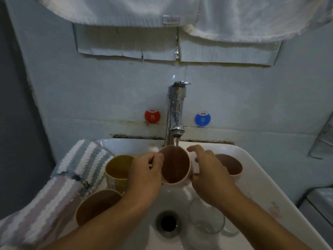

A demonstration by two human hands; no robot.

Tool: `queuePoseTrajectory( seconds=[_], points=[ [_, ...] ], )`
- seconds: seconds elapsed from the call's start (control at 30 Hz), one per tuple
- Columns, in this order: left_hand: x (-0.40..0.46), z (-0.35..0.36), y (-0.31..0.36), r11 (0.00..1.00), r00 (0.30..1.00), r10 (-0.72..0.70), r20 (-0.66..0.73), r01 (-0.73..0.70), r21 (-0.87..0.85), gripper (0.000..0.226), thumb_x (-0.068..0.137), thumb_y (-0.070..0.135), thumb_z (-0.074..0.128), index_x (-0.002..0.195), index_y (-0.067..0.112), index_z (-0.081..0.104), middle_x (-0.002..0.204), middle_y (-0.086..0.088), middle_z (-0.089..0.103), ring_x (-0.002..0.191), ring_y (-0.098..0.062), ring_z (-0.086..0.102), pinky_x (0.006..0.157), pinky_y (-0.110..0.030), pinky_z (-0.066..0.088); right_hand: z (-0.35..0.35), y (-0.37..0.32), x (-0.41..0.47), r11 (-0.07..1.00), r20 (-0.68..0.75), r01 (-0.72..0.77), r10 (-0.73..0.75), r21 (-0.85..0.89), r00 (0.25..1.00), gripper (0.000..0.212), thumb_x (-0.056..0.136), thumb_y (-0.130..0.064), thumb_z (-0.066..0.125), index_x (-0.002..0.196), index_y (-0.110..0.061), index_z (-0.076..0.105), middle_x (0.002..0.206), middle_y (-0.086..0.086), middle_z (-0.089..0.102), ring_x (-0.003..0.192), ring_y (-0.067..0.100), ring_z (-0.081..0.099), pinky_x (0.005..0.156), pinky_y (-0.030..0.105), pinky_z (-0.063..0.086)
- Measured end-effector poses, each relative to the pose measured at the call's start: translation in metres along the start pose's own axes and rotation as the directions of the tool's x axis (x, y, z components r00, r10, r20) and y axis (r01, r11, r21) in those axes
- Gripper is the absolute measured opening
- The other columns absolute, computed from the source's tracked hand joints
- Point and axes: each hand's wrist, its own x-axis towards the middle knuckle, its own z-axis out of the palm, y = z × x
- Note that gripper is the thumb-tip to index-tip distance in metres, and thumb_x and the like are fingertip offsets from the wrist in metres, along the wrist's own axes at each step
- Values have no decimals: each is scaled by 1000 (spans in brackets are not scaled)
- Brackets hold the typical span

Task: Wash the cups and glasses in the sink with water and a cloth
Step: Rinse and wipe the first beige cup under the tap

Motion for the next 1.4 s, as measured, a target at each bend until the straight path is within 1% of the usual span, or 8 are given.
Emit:
queuePoseTrajectory(
  seconds=[0.1,0.27,0.37,0.7,1.07,1.17,1.33,1.4],
  points=[
    [-1,-1,3,1000,1000,-28,-2,28,-6,24,102,33,45,80,35,56,80,6,66,69,-8,63,55,-17,38,-6,-1,2,997,27,77,-76,-21,997,74,82,-18,77,140,-36,36,139,-6,44,126,15,48,109,41,43],
    [-1,-1,3,997,999,-49,8,50,-53,18,100,33,48,91,29,63,78,2,68,63,-8,61,48,-10,39,-12,-4,0,987,231,120,-142,108,963,77,72,-13,85,134,-31,43,128,-11,53,111,6,49,76,14,38],
    [-1,-1,2,995,999,-49,10,50,-90,21,100,33,50,97,23,69,78,2,70,60,-7,60,45,-8,39,-10,-3,0,982,204,130,-156,135,966,77,69,-16,88,131,-32,45,124,-14,56,109,4,51,80,16,41],
    [-1,0,4,989,998,-70,9,71,-131,19,100,31,50,97,25,67,79,3,68,66,-8,60,57,-16,39,-10,-1,0,963,186,112,-161,247,969,64,68,-14,88,109,-39,45,91,-27,52,81,-9,51,59,8,36],
    [-3,-1,5,990,996,-91,19,92,-109,29,102,28,46,90,15,69,80,-12,66,68,-15,56,63,-24,42,-7,0,2,958,177,112,-162,263,971,64,68,-13,88,107,-40,45,93,-26,53,83,-8,51,62,10,37],
    [-5,0,8,987,994,-105,20,107,-121,27,103,27,43,90,24,66,85,-6,68,73,-15,59,63,-24,43,-8,3,3,954,174,107,-160,280,972,63,67,-14,89,104,-41,46,96,-24,55,86,-7,53,65,10,39],
    [5,4,9,942,975,-209,76,221,-251,37,94,-6,44,89,22,68,95,-2,69,79,-16,61,64,-30,48,-9,6,5,955,156,110,-158,275,975,64,67,-19,90,110,-38,46,96,-25,54,86,-6,52,64,9,38],
    [0,2,9,962,985,-148,94,165,-215,49,88,-14,46,95,30,65,94,10,68,86,-7,60,71,-26,49,-8,6,6,955,148,126,-170,269,974,63,67,-18,89,109,-39,46,95,-26,54,86,-6,52,64,9,38]
  ],
)
